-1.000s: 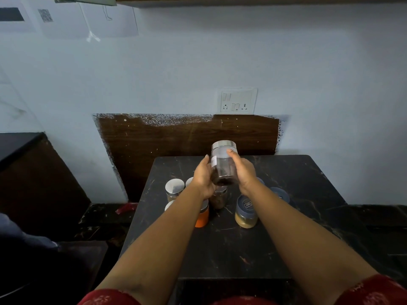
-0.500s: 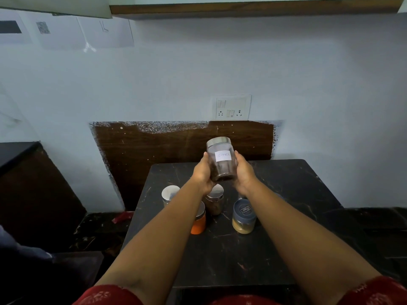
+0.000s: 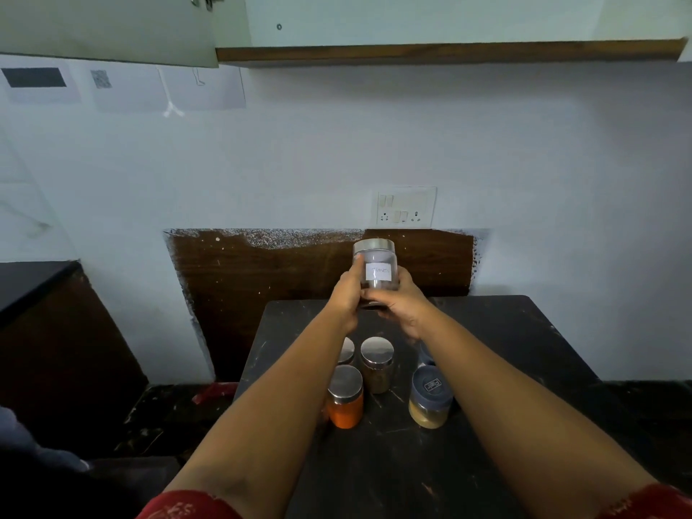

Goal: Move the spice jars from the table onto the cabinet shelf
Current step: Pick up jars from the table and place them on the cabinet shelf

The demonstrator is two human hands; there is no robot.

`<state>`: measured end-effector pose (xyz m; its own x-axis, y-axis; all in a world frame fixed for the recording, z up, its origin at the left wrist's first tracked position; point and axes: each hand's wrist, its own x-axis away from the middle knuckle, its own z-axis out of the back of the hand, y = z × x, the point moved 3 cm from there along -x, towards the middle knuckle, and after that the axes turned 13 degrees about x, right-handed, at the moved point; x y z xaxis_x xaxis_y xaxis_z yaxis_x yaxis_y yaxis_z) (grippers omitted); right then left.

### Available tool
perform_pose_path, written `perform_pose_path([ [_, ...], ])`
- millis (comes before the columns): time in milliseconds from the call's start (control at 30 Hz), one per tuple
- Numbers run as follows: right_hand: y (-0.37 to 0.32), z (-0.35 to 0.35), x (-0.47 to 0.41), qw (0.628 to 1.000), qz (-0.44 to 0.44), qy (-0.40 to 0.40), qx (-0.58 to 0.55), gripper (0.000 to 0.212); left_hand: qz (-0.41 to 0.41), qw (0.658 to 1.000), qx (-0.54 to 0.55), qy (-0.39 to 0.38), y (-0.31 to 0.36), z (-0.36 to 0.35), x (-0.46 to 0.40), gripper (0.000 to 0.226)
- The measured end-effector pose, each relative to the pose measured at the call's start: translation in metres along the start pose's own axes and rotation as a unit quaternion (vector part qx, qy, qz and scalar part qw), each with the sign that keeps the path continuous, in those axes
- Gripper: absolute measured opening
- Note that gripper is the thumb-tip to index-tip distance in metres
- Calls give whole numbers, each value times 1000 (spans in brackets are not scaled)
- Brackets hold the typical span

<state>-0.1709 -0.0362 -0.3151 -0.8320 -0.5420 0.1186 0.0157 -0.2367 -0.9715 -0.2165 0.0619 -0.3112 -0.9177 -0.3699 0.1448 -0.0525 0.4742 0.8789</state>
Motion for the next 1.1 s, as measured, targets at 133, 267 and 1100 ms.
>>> perform_pose_path([
  [133, -18, -7, -17, 994, 36, 72, 70, 100, -37, 999, 3, -7, 25, 1, -8, 52],
  [267, -66, -13, -40, 984, 75, 120, 111, 103, -64, 998, 2, 12, 77, -3, -27, 48],
  [1100, -429, -30, -191, 859, 282, 283, 319, 97, -450, 540, -684, 195, 400, 28, -144, 58],
])
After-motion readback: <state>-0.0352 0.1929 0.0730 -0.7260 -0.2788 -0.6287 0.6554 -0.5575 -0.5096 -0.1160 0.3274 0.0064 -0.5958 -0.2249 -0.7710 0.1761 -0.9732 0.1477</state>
